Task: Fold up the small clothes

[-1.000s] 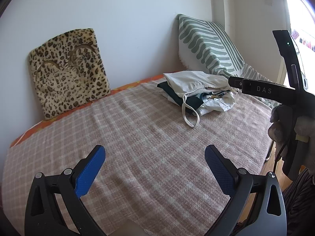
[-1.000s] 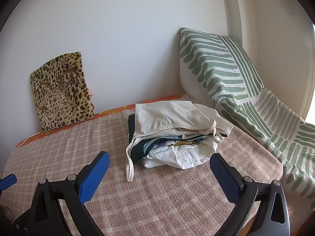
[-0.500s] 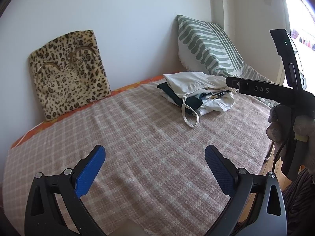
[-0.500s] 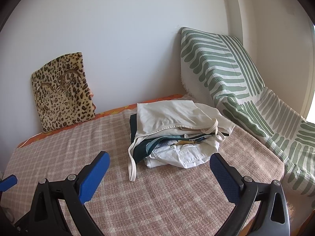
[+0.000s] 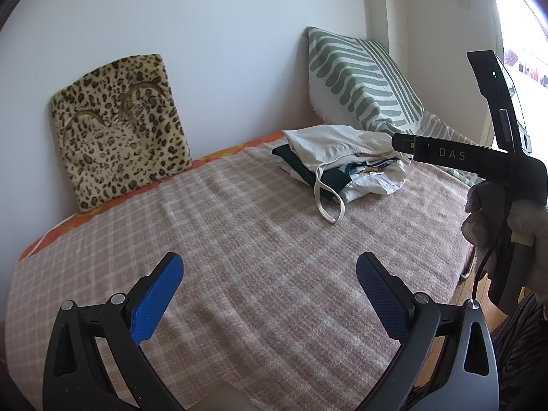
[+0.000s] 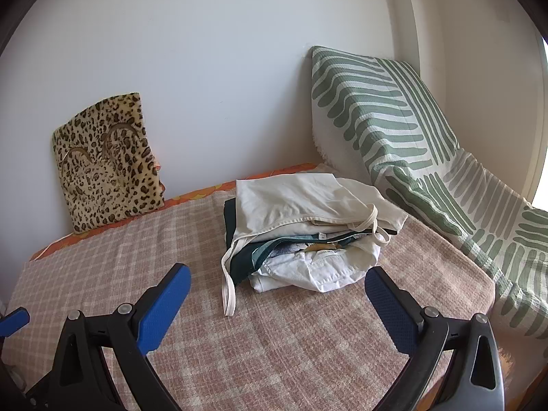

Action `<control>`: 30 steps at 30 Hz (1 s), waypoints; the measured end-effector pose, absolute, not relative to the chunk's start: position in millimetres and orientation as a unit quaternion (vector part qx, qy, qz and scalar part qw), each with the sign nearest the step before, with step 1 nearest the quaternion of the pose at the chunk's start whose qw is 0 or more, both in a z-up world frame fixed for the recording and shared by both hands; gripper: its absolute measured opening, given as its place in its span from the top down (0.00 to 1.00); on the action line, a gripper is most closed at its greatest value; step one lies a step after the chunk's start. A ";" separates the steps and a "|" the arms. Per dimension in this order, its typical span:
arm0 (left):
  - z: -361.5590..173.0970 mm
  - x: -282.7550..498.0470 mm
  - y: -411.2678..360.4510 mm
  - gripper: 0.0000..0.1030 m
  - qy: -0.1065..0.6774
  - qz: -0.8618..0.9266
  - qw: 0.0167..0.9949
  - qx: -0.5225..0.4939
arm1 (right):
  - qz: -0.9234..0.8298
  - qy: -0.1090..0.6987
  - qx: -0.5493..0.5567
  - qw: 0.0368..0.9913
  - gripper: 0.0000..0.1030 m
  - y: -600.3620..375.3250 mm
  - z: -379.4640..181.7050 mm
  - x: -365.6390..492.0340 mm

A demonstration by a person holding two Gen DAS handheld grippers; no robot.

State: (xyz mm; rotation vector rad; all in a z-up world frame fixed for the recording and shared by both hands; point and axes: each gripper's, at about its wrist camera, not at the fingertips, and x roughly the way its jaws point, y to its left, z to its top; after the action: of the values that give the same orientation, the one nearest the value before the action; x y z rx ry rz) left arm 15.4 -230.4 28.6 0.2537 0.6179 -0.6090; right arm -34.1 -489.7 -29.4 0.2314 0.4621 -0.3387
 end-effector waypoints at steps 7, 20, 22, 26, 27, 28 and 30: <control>28.0 15.3 -230.5 0.02 0.299 -0.294 0.900 0.122 | -0.166 0.228 0.114 0.953 0.00 -490.6 -29.5 -33.9; 27.1 15.5 -230.4 0.02 0.300 -0.296 0.898 0.122 | -0.165 0.228 0.115 0.953 0.00 -491.8 -29.5 -32.8; 27.1 15.4 -230.2 0.02 0.300 -0.297 0.898 0.122 | -0.165 0.229 0.115 0.952 0.00 -490.7 -29.9 -33.7; 27.2 15.5 -230.1 0.02 0.301 -0.297 0.898 0.122 | -0.166 0.229 0.116 0.952 0.00 -488.8 -29.9 -34.9; 26.4 15.1 -230.4 0.02 0.302 -0.297 0.898 0.122 | -0.166 0.229 0.117 0.952 0.00 -488.8 -29.9 -35.0; 26.3 14.9 -230.4 0.02 0.303 -0.297 0.897 0.121 | -0.166 0.229 0.119 0.952 0.00 -488.8 -30.3 -35.0; 24.3 15.0 -230.4 0.02 0.304 -0.299 0.897 0.120 | -0.166 0.229 0.123 0.951 0.00 -486.1 -30.4 -35.4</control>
State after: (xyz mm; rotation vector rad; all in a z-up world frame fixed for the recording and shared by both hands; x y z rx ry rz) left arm 15.0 -230.4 24.3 0.2485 0.6289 -0.6190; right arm -35.4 -486.1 -30.4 0.2491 0.4656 -0.3370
